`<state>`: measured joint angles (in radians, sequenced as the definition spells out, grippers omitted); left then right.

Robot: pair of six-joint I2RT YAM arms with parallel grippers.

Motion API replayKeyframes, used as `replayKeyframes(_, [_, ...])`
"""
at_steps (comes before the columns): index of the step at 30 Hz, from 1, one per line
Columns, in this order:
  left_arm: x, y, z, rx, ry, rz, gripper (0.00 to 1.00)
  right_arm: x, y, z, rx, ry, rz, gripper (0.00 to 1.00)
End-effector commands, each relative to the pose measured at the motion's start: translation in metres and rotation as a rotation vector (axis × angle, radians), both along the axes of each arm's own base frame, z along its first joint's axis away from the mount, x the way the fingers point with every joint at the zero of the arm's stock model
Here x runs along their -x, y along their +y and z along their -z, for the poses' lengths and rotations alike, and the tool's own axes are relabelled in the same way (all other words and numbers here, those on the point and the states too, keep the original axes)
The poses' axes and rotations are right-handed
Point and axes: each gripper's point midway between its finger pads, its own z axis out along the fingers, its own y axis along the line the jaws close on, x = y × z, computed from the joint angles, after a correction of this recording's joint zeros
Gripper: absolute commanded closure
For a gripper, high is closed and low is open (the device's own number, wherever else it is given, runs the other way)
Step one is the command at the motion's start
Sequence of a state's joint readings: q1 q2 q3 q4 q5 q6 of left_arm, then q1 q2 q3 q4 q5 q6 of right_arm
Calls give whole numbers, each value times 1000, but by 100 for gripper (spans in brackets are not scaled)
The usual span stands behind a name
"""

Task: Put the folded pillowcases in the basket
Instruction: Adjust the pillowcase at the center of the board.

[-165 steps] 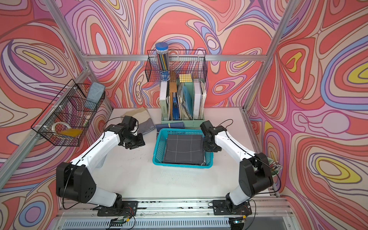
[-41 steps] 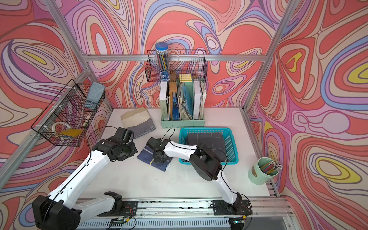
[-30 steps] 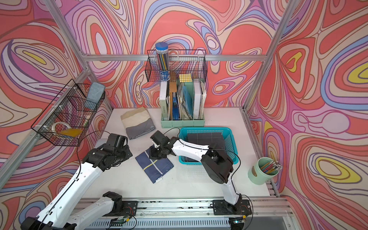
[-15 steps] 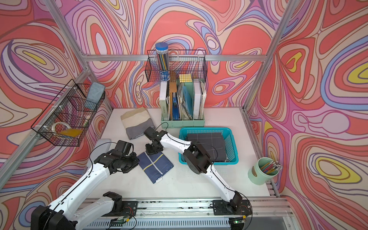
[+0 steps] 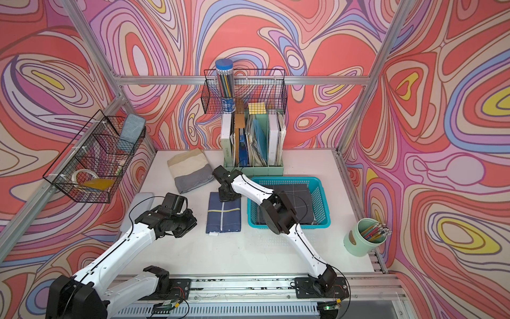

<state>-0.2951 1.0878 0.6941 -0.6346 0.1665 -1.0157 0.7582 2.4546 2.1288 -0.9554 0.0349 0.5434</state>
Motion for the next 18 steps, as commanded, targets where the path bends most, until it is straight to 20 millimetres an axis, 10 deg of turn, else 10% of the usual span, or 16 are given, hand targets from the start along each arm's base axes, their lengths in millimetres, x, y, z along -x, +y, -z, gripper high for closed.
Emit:
replayKeyframes(1, [-12, -17, 2, 50, -14, 10, 100, 39, -16, -12, 79, 28, 14, 100])
replayKeyframes(9, [-6, -53, 31, 59, 41, 62, 100, 97, 1, -39, -83, 142, -59, 100])
replayKeyframes(18, [-23, -59, 47, 11, -17, -3, 100, 49, -42, -104, -48, -134, 61, 100])
